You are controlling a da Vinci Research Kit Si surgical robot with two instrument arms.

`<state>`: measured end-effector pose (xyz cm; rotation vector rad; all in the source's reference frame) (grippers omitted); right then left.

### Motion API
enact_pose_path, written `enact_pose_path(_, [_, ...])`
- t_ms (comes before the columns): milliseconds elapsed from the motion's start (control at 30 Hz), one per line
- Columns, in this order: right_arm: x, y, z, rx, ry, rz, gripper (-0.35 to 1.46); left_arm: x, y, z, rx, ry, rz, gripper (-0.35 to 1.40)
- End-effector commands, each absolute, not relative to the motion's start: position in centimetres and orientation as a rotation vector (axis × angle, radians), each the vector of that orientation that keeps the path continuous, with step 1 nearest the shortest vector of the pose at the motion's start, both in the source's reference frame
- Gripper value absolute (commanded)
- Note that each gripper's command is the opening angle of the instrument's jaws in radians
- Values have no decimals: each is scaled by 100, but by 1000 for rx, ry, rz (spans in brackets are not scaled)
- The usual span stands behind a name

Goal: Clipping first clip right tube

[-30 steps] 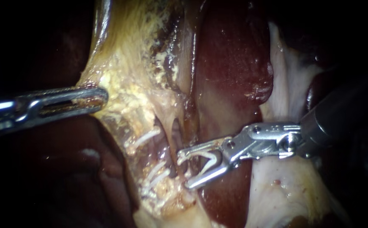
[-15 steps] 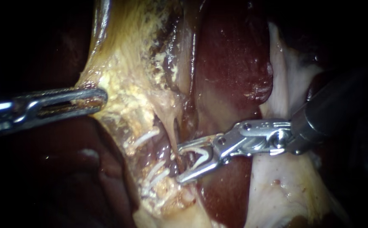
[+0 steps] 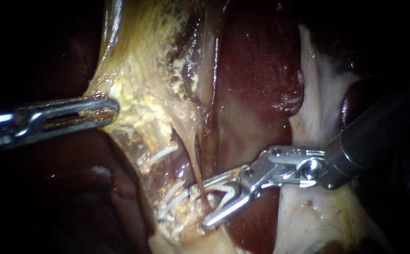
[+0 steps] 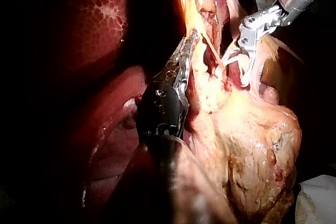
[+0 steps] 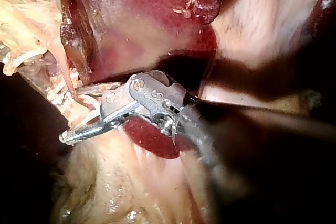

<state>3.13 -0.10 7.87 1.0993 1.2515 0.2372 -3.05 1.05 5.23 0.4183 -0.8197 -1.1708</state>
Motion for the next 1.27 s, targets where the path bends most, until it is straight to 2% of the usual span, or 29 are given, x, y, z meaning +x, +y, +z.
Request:
enact_pose_path(33, [316,-12,789,1099,1250,232,51,-305,105,524,418,-820,-1170,-35])
enact_pose_path(267, [338,-24,797,1103,1240,238,47,-305,105,528,417,-821,-1169,-35])
enact_pose_path(533, [342,-23,797,1097,1241,244,39,-306,105,528,416,-821,-1170,-35])
enact_pose_path(567, [341,-23,797,1093,1242,249,34,-306,105,528,416,-821,-1170,-35])
enact_pose_path(600, [339,-22,797,1087,1243,255,17,-306,105,528,416,-821,-1170,-35])
enact_pose_path(667, [333,-18,801,1061,1247,282,-32,-306,105,528,416,-821,-1170,-35])
enact_pose_path(700, [329,-15,804,1058,1247,286,-35,-306,105,528,416,-821,-1170,-35])
enact_pose_path(867, [316,-7,816,996,1207,281,-35,-306,104,528,416,-821,-1170,-35])
enact_pose_path(1267, [322,-13,807,995,1207,282,-35,-306,104,528,416,-821,-1170,-35])
